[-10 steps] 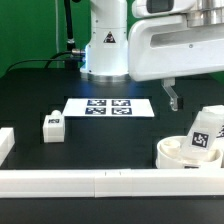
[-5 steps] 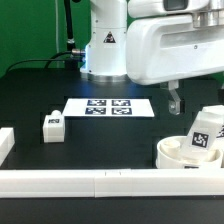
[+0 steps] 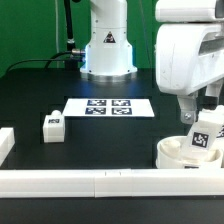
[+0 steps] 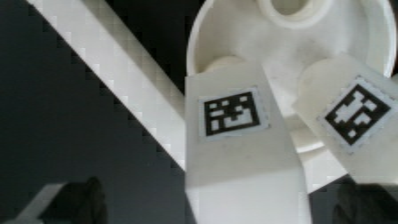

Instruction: Assemble stool

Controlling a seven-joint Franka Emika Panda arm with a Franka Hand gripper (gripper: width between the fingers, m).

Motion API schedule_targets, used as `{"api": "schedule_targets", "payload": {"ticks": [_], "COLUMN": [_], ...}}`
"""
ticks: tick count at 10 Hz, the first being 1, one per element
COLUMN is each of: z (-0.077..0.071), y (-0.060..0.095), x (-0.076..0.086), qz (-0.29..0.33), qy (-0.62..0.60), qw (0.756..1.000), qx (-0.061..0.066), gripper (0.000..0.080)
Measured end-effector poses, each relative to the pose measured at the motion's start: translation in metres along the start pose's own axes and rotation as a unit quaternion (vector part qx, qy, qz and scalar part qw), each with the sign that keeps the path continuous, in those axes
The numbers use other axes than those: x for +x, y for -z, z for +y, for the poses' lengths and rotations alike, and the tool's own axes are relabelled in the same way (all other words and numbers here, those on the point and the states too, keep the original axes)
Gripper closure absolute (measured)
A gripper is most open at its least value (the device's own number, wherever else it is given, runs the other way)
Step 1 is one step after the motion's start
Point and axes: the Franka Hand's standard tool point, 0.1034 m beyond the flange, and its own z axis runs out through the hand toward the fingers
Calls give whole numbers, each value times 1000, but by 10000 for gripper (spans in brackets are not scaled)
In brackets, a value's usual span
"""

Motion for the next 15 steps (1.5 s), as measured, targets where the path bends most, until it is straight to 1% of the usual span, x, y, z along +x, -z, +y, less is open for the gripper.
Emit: {"api": "schedule_targets", "payload": {"ticks": [1,5,8,9,10,11,12,13,15], "z": [1,-2,-3,-5,-7,-7,-7,-6,-6], "y": [-1,-15,-17,-20,-23,-25,-25,-25,-25], "x": [-2,-8,-8,-7,-8,-8,-9,-10,-10], "qz": [-4,-13,-13,-14,-16,-17,-17,-17,-17], "qy": [40,34,29,29,30,30,29,28,13], "qw": [999,999,999,999,999,999,999,999,1000], "qx": [-2,5,6,8,10,11,10,10,10], "gripper": [151,151,151,278,278,414,414,458,458]}}
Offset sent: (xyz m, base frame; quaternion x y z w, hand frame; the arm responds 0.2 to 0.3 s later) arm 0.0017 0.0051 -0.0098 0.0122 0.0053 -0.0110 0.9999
